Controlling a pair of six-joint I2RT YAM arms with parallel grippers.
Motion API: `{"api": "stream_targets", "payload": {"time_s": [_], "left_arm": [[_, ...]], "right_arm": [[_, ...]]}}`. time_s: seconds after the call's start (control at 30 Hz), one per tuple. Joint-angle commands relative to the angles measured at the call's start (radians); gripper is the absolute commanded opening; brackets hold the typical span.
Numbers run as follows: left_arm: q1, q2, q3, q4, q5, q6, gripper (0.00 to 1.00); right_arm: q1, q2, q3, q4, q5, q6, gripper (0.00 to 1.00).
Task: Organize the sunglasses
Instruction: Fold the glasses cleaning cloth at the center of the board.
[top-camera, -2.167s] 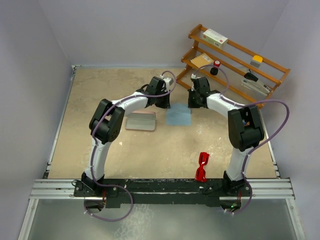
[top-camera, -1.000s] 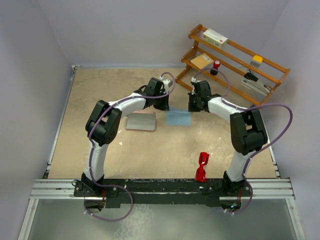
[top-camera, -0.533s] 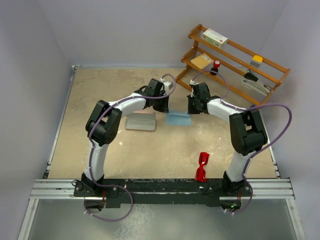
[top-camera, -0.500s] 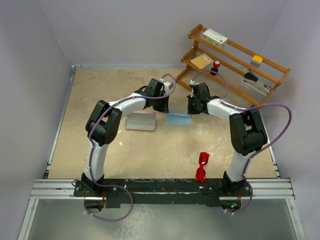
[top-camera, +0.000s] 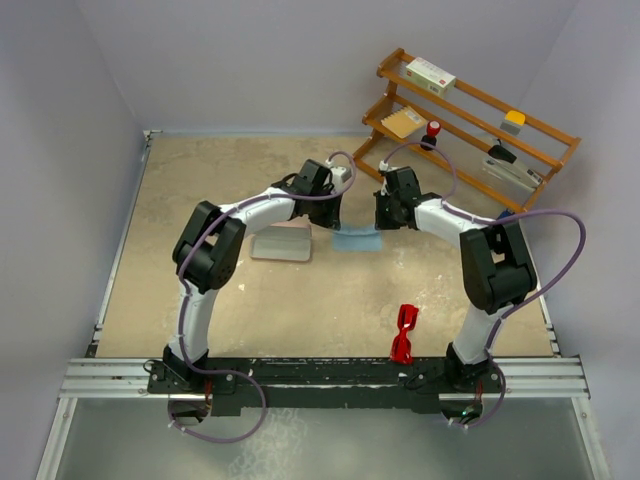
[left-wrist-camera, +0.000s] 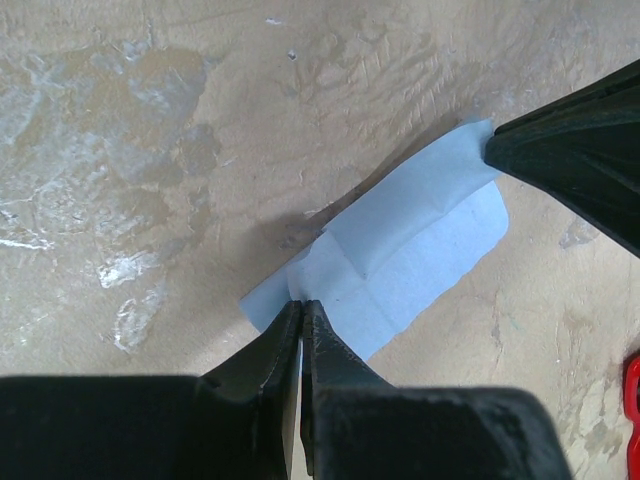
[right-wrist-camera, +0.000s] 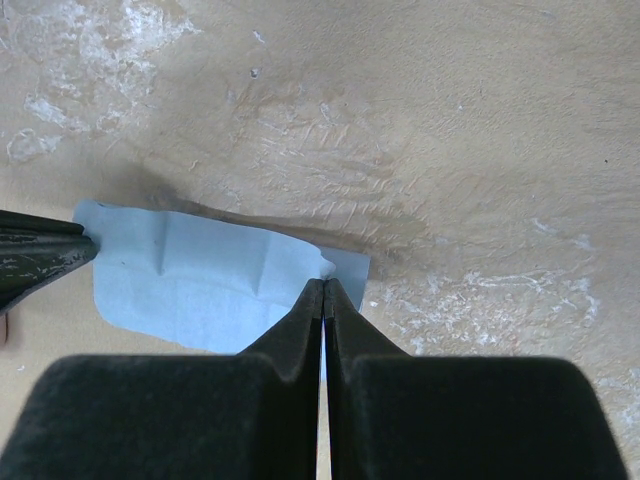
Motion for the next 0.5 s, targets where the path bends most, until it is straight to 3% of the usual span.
{"api": "stream_targets", "payload": {"time_s": [0.0, 0.47], "left_arm": [[-0.010, -0.046, -0.002, 0.017, 0.016, 0.016, 0.00], [-0.011, -0.053, -0.011, 0.009, 0.017, 0.023, 0.00]], "right_arm": [[0.003, -0.040, -0.004, 0.018, 0.013, -0.014, 0.00], [0.004, -0.050, -0.021, 0.021, 0.004, -0.015, 0.00]]}}
